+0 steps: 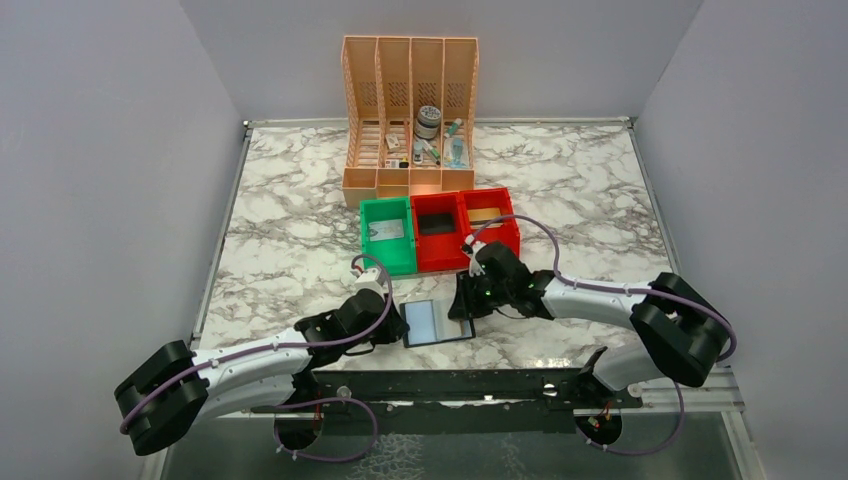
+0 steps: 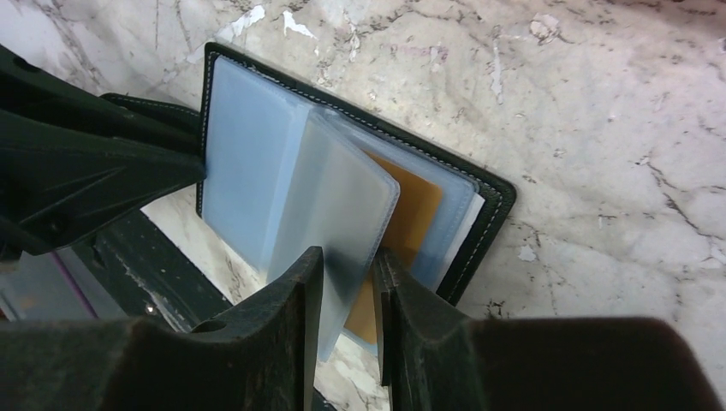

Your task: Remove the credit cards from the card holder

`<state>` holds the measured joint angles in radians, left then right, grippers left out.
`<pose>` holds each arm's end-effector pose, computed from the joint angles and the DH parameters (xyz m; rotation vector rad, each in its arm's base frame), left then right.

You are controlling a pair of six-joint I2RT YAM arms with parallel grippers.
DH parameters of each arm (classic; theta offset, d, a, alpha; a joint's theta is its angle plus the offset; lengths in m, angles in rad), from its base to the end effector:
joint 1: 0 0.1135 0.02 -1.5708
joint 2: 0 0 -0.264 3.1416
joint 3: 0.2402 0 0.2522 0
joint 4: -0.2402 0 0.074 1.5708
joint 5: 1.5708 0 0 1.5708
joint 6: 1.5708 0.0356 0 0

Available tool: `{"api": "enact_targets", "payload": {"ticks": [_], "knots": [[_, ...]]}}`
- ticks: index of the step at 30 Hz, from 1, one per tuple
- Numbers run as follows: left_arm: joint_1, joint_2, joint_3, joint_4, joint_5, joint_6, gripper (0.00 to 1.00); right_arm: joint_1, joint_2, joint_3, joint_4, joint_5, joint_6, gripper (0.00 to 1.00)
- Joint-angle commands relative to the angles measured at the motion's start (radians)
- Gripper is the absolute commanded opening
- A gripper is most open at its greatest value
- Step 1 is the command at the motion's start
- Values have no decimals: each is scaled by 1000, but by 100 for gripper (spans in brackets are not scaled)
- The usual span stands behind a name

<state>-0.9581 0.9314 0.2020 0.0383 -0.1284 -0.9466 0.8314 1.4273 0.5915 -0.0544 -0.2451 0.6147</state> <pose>0.1011 -0.1359 0.1372 -0.0589 2.4048 -0.8323 0.1684 0.1974 0.1489 -0.4022 2.6271 0.8673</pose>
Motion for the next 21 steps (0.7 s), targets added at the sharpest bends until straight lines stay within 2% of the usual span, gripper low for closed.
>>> {"api": "enact_targets", "payload": {"ticks": [1,7,13,21], "knots": [[-7,17,-3,-30,7,13,24,5,-13,-10,47,-60,26,27],[-7,19,-3,-28,4,13,24,6,-39,19,2,-48,2,25],[-8,21,-2,-26,4,13,24,6,-69,32,7,-108,20,32],[-8,14,6,-26,11,16,24,6,-70,51,50,-178,49,33]]}}
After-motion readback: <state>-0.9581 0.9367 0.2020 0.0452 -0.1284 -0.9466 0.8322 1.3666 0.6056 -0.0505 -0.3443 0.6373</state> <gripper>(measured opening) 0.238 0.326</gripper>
